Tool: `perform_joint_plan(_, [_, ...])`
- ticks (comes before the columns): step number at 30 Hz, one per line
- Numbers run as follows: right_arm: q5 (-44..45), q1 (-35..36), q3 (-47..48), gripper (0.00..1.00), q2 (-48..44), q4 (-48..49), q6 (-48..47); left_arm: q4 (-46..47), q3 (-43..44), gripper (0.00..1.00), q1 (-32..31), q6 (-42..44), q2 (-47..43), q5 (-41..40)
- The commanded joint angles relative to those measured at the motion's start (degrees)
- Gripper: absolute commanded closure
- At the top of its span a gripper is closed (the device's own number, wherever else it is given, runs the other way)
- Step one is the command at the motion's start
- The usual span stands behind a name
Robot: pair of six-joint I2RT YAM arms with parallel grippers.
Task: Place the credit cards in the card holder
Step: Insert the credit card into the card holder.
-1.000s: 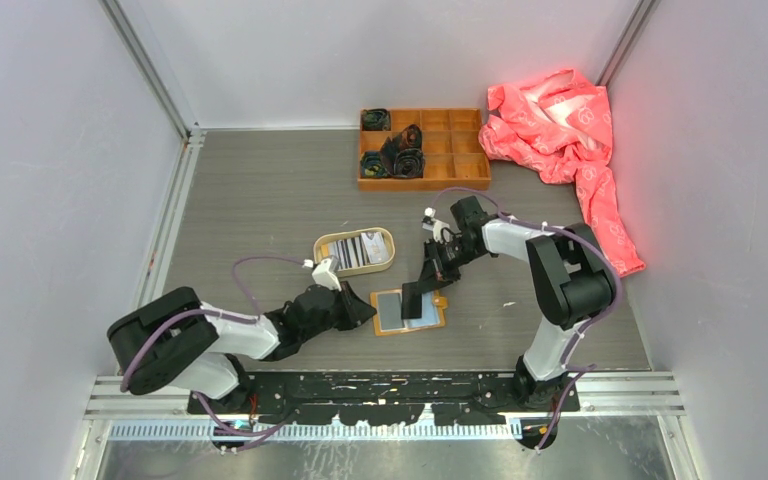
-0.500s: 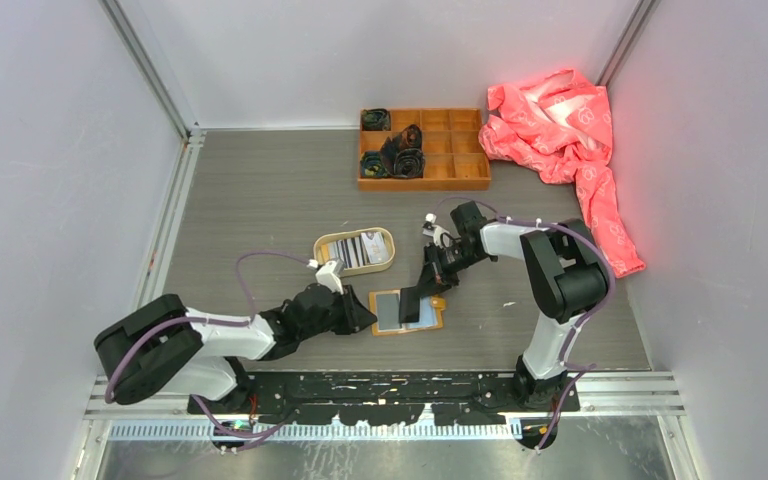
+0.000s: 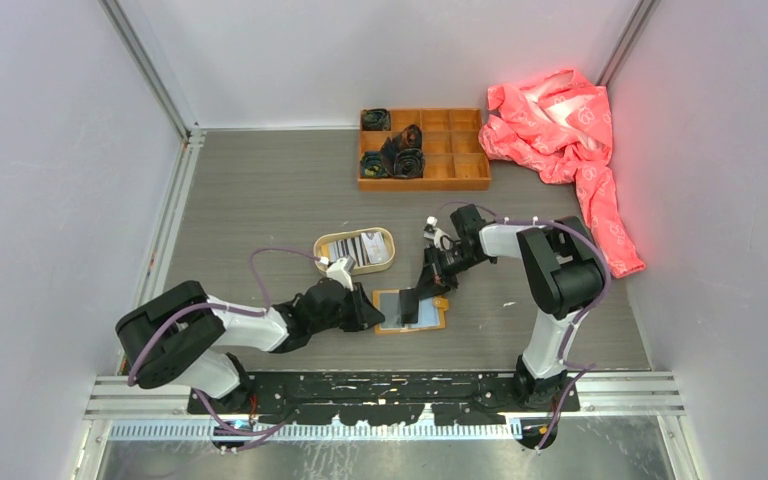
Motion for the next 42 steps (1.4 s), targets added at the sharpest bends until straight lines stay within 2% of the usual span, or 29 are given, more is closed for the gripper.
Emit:
perform_joint_plan(1, [0.6,0.0,0.2,0.99,1.0,0.8,0.8,-1.9,1.2,0.79,0.0,0.2,1.6,-2.8])
perform_joint_plan(20, [0.7,0.7,-1.7,0.98,0.1,-2.3,-2.5,-3.1,2.1,0.80,2.0,1.2,2.4,-1.9])
perform_joint_plan(26, [0.9,1.4,-0.6,0.98,0.8,0.7,-0.2,-1.8,2.2,0.81,2.0,1.0,3.3,-0.7])
perform_joint_plan(32, [1.8,1.5,-2.6,0.98,-0.5,8.6,4.5,0.5,2.2,0.81,2.0,0.4,5.3,1.5])
perform_joint_plan(42, [3.8,-1.4,-3.2,0.99,-1.9,9.0,5.3,0.0,1.9,0.81,2.1,0.8,6.2,0.6])
